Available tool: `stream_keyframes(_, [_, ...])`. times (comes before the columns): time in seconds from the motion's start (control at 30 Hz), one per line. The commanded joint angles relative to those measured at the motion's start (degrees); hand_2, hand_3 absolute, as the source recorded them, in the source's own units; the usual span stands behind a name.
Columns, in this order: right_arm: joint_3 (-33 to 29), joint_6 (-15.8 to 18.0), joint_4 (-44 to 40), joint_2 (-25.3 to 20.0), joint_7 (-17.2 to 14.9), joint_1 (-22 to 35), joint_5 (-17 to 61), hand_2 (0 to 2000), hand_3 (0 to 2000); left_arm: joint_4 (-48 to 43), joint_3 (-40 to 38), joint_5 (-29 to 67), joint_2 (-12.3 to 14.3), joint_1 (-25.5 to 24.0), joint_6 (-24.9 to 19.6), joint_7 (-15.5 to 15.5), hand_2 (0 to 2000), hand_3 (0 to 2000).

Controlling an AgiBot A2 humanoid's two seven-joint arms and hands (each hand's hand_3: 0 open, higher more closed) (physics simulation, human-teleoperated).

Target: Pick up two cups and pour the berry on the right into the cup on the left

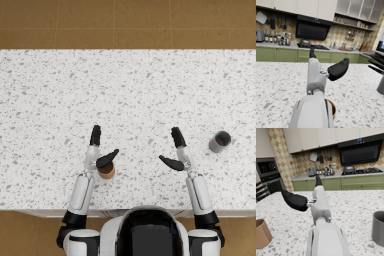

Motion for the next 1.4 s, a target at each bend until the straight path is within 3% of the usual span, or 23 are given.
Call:
stream_keyframes(0.03, [0.0,0.0,0.0,0.0,0.0,0.0,0.0,0,0,0.0,0.0,0.0,0.0,0.0,0.0,0.0,0,0])
stream_keyframes(0.5, [0.0,0.0,0.0,0.0,0.0,0.0,0.0,0,0,0.93,1.72,0.0,0.06,0.1,0.0,0.0,0,0])
stream_keyframes(0.57, [1.11,-1.62,0.33,0.01,1.64,-0.31,0.0,0,0,-0.37,-0.41,0.0,0.01,-0.67,-2.81,-2.8,0,0])
stream_keyframes(0.7, [-6.25,-4.63,0.62,0.15,4.69,-2.67,0.01,0,0,-1.66,-5.0,1.76,-0.69,-4.24,-4.99,-4.98,0,0])
stream_keyframes(0.97, [-17.56,-5.64,1.9,-0.75,5.71,-5.52,14.34,0,0,-7.65,-10.32,15.64,-2.22,-14.23,-5.72,-5.71,0,0])
stream_keyframes(1.13, [-25.31,-5.7,-0.96,-1.33,5.77,-5.85,23.37,0,0,-9.31,-10.99,18.31,-3.16,-21.08,-5.77,-5.75,0,0])
stream_keyframes(1.4, [-31.35,-5.71,-5.97,-2.44,5.78,-7.37,27.65,0,0,-4.73,-10.1,18.88,-2.63,-23.51,-5.78,-5.76,0,0])
